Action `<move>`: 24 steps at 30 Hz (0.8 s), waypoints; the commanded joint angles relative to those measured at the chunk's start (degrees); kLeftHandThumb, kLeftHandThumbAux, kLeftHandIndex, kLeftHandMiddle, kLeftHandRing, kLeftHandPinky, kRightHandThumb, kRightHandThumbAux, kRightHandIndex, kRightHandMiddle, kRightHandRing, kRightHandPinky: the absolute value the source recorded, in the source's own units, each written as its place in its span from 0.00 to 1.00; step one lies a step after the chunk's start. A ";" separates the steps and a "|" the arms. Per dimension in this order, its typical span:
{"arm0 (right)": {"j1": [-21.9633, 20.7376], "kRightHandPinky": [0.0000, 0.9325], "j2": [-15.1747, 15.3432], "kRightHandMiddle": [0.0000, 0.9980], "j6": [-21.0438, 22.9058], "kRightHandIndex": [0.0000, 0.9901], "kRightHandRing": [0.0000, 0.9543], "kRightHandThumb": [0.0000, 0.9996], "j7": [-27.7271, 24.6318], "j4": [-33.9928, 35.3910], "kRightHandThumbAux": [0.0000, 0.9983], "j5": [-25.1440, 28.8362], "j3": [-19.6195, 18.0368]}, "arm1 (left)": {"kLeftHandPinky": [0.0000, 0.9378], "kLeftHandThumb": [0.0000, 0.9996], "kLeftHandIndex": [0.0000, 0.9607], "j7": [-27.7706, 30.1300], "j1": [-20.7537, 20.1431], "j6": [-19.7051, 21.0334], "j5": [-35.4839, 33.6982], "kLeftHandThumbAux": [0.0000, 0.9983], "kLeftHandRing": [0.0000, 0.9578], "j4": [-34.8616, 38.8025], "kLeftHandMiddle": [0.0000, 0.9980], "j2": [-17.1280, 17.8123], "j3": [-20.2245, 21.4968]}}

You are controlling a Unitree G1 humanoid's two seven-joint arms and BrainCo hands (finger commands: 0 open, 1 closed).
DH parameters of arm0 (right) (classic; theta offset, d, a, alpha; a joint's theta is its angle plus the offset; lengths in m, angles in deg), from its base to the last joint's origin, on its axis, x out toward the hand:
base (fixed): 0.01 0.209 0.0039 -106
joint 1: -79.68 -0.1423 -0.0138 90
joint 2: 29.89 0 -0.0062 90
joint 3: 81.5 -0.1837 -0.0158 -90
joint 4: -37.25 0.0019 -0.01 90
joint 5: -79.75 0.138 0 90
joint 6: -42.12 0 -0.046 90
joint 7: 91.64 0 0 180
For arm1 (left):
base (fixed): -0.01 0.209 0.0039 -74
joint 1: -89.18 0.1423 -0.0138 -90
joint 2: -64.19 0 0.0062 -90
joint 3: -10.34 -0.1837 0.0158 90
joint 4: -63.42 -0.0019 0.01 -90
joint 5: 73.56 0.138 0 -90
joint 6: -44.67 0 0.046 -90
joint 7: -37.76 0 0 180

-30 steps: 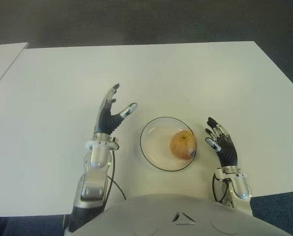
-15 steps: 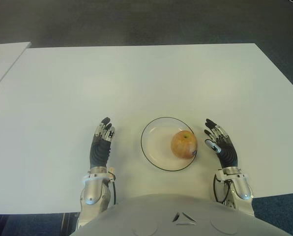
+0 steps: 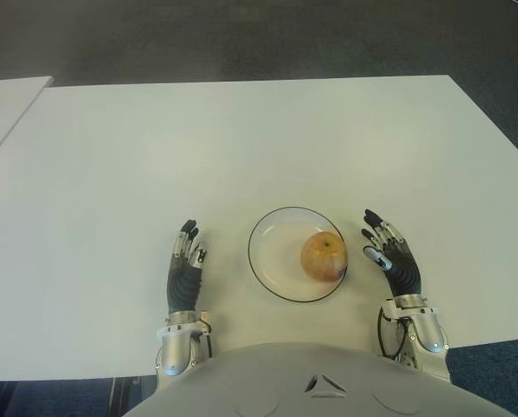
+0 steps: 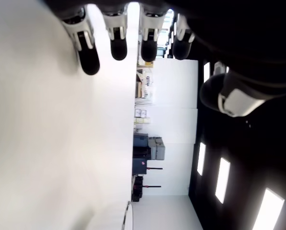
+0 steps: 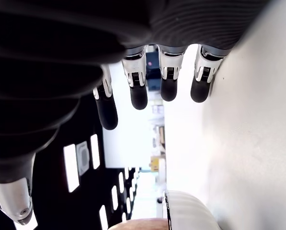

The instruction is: Put the apples into the plate.

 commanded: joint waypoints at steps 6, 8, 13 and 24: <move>3.88 0.08 -0.50 0.13 4.32 0.20 0.07 0.24 0.24 -5.43 0.62 -0.70 0.28 | 0.14 0.05 0.09 4.01 -1.59 -7.46 -0.98 0.36 0.08 -10.27 0.08 1.51 0.26; 3.93 0.08 -0.44 0.14 4.34 0.20 0.07 0.24 0.19 -5.30 0.62 -0.68 0.30 | 0.14 0.05 0.10 4.64 -2.08 -9.23 -0.92 0.35 0.08 -12.04 0.08 1.78 0.32; 3.76 0.09 -0.35 0.14 4.36 0.19 0.08 0.25 -0.15 -5.32 0.63 -0.23 0.32 | 0.13 0.05 0.11 5.84 -3.64 -13.36 -0.94 0.32 0.08 -16.84 0.09 1.93 0.61; 3.62 0.08 -0.38 0.14 4.94 0.18 0.08 0.24 -0.54 -5.62 0.63 0.17 0.43 | 0.23 0.05 0.13 5.59 -6.51 -21.91 0.46 0.30 0.13 -26.54 0.12 0.67 0.48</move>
